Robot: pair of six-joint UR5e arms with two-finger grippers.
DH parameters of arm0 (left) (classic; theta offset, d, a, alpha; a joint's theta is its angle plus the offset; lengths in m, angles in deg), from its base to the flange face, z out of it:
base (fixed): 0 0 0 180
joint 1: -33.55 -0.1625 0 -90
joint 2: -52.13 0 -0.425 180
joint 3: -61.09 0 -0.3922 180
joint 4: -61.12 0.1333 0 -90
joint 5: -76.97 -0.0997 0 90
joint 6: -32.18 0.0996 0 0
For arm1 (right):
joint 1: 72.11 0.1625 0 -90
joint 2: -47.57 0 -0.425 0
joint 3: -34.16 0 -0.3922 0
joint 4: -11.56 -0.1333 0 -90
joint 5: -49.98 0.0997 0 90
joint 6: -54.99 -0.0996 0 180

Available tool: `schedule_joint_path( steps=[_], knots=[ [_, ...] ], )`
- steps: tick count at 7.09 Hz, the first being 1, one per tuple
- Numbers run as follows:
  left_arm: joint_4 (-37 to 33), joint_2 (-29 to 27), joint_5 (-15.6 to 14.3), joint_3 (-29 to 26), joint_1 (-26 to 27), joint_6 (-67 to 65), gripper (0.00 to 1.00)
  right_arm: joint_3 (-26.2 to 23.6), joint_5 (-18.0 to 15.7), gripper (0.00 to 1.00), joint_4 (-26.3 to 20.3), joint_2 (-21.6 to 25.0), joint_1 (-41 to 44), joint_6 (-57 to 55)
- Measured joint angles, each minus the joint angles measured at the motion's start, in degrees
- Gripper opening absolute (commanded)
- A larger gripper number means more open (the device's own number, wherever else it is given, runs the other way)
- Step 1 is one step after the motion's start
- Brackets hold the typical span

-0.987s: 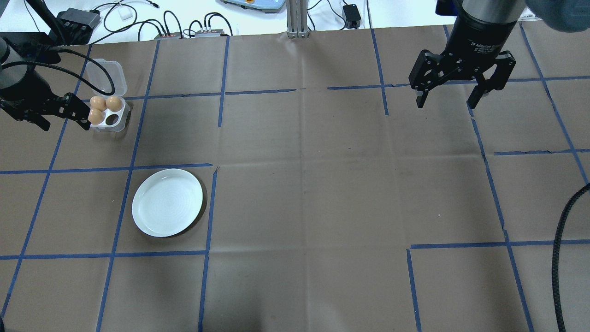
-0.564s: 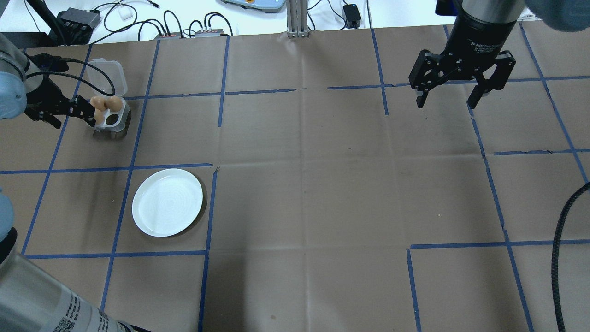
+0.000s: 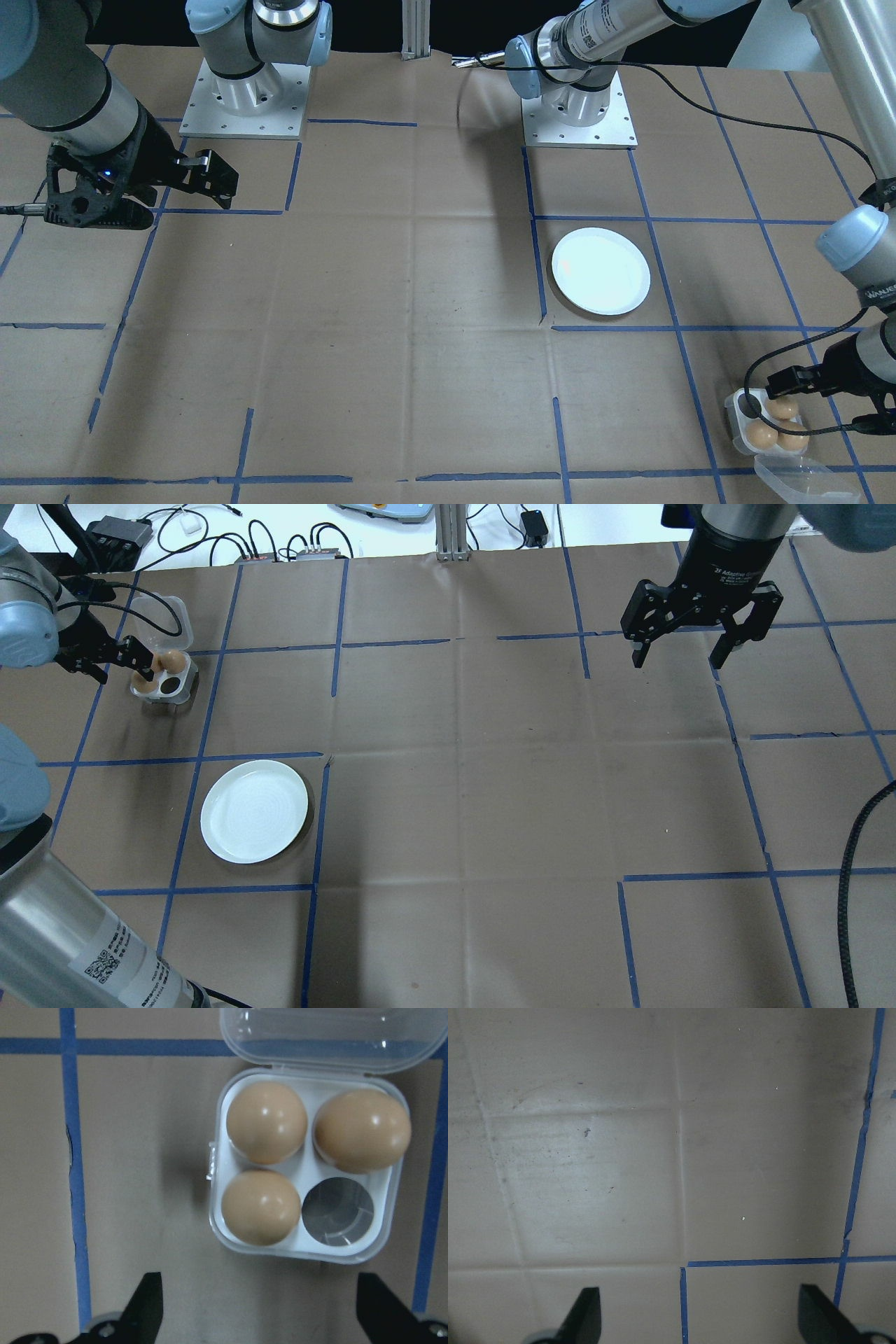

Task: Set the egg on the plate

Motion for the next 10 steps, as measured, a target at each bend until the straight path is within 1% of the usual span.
schedule_joint_path(
  steps=[1, 3, 4, 6, 8, 9, 10],
  knots=[
    [0.04, -0.56, 0.03, -0.3, 0.03, -0.14, 0.87, 0.0, 0.0, 1.0, 0.0, 0.02, 0.0, 0.0],
    [0.12, -1.49, 0.05, -1.04, 0.24, -0.67, 0.86, 0.0, -0.02, 1.0, 0.0, 0.01, 0.0, 0.0],
    [0.1, -2.26, 0.47, -1.94, 0.49, -0.81, 0.83, 0.0, -0.05, 1.0, 0.0, 0.01, 0.0, 0.0],
    [-0.28, -3.2, 1.95, -3.16, 0.72, -1.03, 0.81, 0.0, -0.07, 1.0, 0.0, 0.0, 0.0, 0.0],
    [-0.55, -3.76, 1.87, -3.31, 0.69, -0.96, 0.78, 0.0, -0.02, 1.0, 0.0, 0.02, 0.0, 0.0],
    [-0.68, -3.85, 1.71, -3.29, 0.7, -0.85, 0.73, 0.0, -0.04, 1.0, 0.0, 0.03, 0.0, 0.0],
    [-0.83, -3.78, 1.59, -3.21, 0.71, -0.71, 0.64, 0.0, -0.02, 1.0, 0.0, 0.03, 0.0, 0.0]
  ],
)
